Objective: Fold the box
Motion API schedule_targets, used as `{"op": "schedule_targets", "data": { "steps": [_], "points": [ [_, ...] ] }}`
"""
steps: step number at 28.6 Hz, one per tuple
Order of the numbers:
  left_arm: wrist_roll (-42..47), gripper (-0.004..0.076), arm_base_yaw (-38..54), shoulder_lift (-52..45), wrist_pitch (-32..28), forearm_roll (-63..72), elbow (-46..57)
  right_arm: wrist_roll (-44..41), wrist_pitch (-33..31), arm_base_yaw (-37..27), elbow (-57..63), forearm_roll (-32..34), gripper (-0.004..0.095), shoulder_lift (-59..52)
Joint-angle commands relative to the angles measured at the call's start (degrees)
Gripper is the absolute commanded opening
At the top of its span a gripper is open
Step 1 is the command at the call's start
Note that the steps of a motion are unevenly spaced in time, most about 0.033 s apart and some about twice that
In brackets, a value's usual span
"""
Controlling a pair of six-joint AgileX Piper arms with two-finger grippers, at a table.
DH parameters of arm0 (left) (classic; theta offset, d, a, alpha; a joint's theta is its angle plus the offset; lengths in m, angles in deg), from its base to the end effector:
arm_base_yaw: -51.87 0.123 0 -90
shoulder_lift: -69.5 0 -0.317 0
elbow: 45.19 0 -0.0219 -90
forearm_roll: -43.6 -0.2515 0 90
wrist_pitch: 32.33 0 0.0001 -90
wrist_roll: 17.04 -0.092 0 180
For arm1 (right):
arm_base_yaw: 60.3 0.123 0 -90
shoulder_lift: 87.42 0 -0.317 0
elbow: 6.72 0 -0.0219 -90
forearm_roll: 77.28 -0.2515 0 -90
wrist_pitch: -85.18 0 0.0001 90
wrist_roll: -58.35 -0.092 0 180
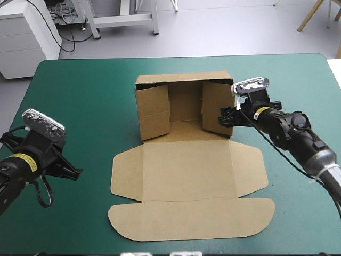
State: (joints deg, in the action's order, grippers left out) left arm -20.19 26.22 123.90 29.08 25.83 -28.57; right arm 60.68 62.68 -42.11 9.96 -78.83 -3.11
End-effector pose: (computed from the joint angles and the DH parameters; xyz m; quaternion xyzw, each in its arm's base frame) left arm 0.1123 -0.0266 0.4248 0.2374 0.8725 0.0732 0.4208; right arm 0.2812 0.0934 0.3612 -0.1485 0.8682 0.0757 0.4674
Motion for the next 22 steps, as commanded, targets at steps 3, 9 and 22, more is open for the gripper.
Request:
{"op": "schedule_targets", "data": {
  "steps": [3, 9, 22],
  "points": [
    [1.3, -0.001, -0.3, -0.2, -7.0, -1.2, -1.3, 0.7, 8.4, -0.5, -1.5, -0.8, 0.0698, 2.8],
    [1.3, -0.001, -0.3, -0.2, -7.2, -1.2, -1.3, 0.7, 10.7, -0.5, -1.7, -1.7, 0.0561, 7.5],
    [1.8, -0.001, -0.3, -0.2, -5.1, -1.8, -1.3, 1.0, 1.4, -0.5, -10.0, -1.8, -0.0019, 9.1]
  ]
}}
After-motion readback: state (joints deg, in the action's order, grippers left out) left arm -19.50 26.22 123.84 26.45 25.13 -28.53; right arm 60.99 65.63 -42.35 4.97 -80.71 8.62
